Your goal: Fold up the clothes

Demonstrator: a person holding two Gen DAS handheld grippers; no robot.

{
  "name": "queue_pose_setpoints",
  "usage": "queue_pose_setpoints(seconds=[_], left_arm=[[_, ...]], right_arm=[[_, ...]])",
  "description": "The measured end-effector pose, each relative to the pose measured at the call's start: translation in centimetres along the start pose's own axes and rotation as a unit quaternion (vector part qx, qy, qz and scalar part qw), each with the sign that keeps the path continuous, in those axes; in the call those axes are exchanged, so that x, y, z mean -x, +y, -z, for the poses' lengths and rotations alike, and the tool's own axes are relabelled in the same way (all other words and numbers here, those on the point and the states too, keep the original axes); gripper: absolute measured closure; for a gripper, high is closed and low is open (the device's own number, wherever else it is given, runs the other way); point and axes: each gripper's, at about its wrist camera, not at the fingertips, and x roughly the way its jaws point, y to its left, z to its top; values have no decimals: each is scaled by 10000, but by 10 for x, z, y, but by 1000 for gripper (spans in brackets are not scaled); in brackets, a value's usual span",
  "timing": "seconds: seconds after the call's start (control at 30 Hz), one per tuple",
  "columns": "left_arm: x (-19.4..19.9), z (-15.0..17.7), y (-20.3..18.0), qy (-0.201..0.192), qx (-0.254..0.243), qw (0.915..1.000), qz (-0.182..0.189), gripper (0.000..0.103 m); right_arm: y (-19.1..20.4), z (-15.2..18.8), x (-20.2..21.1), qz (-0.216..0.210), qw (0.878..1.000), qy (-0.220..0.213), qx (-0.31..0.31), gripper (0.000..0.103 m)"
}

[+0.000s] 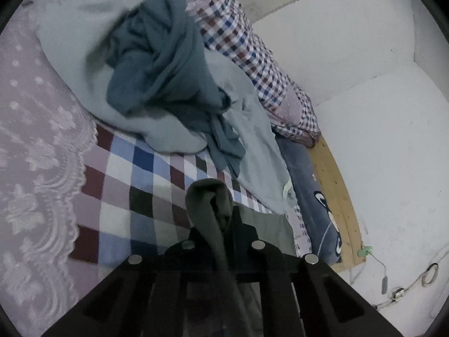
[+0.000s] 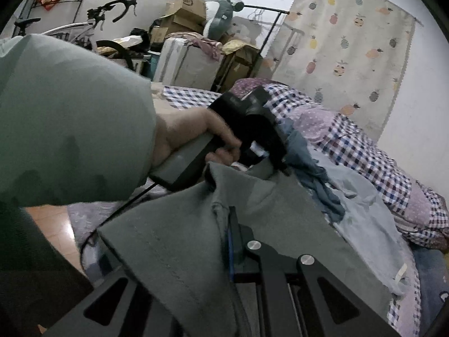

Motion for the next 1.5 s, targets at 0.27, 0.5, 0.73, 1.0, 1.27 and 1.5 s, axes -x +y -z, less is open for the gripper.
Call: queue_pose_setpoints(seconds=[0.27,0.5,0.73,1.0,1.27,1.5], left_arm=[[79,-2,-25,-575,-72,9979,-277,96],[61,1,-56,-350,-53,9965,-762,96],[-5,7,-138,-14,-287,9965,-785,96],[-113,36,-198,516,-318,9928,-1029,96],[-215,63,-218,980,-293,9836,-1486,96],[-281,87,-220,1253,-364,9721,-1951,95]], right_arm=[[7,-30,31,-500,9951,-603,-600,99],[-42,-5,45,-720,9804,-477,-1769,99],[-111,40,82,-376,9613,-292,-2714,99],[-184,116,112,1,9222,-20,-3868,100],[-237,188,121,252,8774,248,-4785,100],[-256,233,114,441,8480,611,-5247,100]])
